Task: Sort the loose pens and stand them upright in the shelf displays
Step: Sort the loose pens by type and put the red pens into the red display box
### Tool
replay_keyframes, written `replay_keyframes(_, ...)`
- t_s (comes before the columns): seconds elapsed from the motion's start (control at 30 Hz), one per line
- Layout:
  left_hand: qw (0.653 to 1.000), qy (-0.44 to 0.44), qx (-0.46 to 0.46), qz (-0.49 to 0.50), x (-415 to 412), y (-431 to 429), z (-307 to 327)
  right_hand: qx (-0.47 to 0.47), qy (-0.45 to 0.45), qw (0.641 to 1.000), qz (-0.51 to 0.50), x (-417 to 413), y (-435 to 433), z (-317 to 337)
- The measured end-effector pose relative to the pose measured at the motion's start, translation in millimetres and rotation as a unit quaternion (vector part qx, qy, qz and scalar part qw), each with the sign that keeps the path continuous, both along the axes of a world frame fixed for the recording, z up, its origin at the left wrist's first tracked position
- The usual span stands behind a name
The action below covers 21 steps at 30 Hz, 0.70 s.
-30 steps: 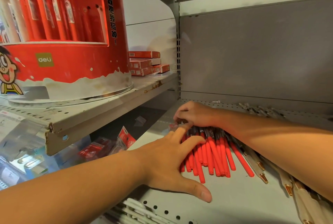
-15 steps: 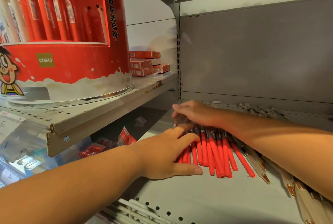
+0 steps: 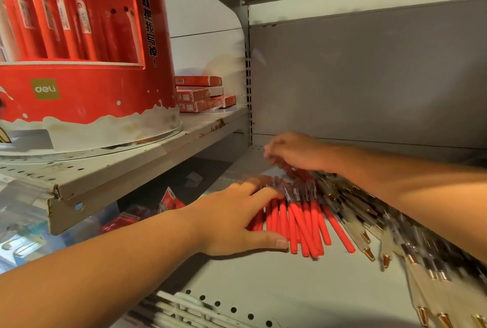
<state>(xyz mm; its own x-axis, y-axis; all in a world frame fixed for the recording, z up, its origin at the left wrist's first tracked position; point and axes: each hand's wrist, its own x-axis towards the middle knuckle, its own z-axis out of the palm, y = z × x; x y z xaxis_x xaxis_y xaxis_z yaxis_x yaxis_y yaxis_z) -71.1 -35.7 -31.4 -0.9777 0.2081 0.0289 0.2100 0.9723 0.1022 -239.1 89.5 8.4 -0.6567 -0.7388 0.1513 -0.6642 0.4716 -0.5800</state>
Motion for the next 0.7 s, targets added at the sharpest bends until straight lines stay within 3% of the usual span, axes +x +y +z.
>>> replay_keyframes(0.1, 0.999, -0.011, 0.038, 0.014, -3, 7, 2, 0.054, 0.03, 0.996, -0.071, 9, 34, 8)
replay_keyframes(0.23, 0.995, -0.03, 0.083, 0.036, -8, 18, 0, 0.128, -0.049, 0.987, -0.085, 46, 77, 6)
replay_keyframes(0.33, 0.992, -0.027, 0.106, 0.064, -16, 27, -2, 0.25, 0.051, 0.966, -0.039, 79, 98, 1)
replay_keyframes(0.4, 0.992, -0.032, 0.096, 0.08, -22, 29, -5, 0.266, 0.118, 0.957, -0.021, 98, 104, 0)
replay_keyframes(0.7, 0.992, -0.038, 0.036, 0.112, -34, 28, -12, 0.325, 0.137, 0.936, -0.003, 118, 94, 10)
